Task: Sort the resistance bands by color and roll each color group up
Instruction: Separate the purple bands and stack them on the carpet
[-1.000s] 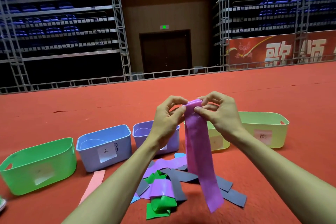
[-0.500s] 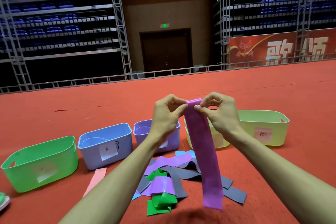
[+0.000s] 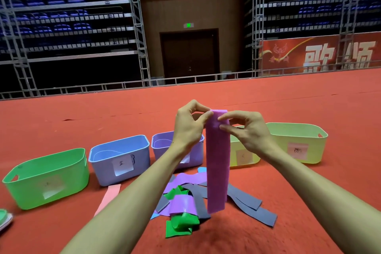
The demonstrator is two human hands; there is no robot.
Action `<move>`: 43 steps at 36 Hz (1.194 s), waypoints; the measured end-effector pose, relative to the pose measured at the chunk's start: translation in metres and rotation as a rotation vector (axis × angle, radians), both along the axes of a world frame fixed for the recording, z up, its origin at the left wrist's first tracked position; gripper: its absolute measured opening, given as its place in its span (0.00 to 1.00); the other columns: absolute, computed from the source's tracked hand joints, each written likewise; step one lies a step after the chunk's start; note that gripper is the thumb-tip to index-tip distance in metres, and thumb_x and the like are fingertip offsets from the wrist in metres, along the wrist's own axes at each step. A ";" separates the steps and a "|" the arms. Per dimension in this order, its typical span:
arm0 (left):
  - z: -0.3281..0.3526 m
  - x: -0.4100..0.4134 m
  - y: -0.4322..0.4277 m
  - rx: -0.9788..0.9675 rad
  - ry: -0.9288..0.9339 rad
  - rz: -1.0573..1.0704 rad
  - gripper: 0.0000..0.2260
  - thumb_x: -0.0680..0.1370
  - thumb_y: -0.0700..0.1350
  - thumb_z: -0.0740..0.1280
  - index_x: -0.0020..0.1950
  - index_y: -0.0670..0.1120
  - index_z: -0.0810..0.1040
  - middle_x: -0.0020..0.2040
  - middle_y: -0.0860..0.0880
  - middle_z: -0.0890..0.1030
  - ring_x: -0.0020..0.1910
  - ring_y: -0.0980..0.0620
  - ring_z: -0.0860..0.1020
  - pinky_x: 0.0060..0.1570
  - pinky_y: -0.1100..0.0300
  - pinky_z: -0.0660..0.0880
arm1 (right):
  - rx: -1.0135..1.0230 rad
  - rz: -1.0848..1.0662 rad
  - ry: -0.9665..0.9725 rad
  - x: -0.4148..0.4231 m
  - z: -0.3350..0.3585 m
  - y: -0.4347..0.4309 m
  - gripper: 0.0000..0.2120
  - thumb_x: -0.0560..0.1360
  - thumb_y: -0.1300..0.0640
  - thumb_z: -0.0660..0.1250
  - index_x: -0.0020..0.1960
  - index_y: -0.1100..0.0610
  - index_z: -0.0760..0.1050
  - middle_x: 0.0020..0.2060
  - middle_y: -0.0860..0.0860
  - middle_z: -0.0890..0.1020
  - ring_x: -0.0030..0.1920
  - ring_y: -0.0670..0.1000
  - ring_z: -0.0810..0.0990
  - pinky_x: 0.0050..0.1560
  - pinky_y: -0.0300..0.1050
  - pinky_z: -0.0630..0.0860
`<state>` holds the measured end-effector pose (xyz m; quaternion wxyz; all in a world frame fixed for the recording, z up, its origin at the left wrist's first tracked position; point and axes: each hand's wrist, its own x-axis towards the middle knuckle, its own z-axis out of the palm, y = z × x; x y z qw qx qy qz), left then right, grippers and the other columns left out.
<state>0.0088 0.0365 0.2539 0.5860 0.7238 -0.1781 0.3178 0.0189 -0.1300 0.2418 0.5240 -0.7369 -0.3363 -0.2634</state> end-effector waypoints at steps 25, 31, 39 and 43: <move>-0.078 -0.018 -0.018 0.089 0.157 -0.355 0.42 0.76 0.29 0.64 0.69 0.72 0.50 0.56 0.37 0.81 0.47 0.49 0.81 0.52 0.50 0.80 | 0.135 0.028 0.158 0.002 0.007 -0.008 0.15 0.70 0.71 0.72 0.51 0.54 0.81 0.35 0.42 0.83 0.33 0.41 0.79 0.36 0.36 0.78; -0.103 -0.022 -0.019 0.231 0.166 -0.308 0.37 0.75 0.28 0.65 0.73 0.59 0.55 0.55 0.41 0.80 0.44 0.57 0.78 0.50 0.58 0.77 | 0.165 -0.018 0.159 0.005 0.008 -0.014 0.16 0.71 0.70 0.71 0.54 0.55 0.80 0.44 0.51 0.82 0.35 0.42 0.80 0.37 0.37 0.79; -0.162 -0.033 -0.023 0.318 0.282 -0.351 0.33 0.75 0.33 0.67 0.71 0.62 0.63 0.60 0.57 0.74 0.47 0.57 0.74 0.55 0.55 0.76 | 0.273 -0.129 0.122 0.014 0.013 -0.030 0.18 0.70 0.69 0.72 0.56 0.54 0.79 0.49 0.52 0.83 0.38 0.38 0.79 0.43 0.38 0.80; -0.189 -0.041 -0.024 0.356 0.318 -0.268 0.33 0.75 0.35 0.68 0.72 0.62 0.64 0.65 0.75 0.67 0.63 0.64 0.72 0.64 0.52 0.73 | 0.271 -0.150 0.142 0.014 0.003 -0.037 0.18 0.71 0.70 0.72 0.57 0.55 0.79 0.47 0.51 0.82 0.34 0.36 0.79 0.36 0.34 0.78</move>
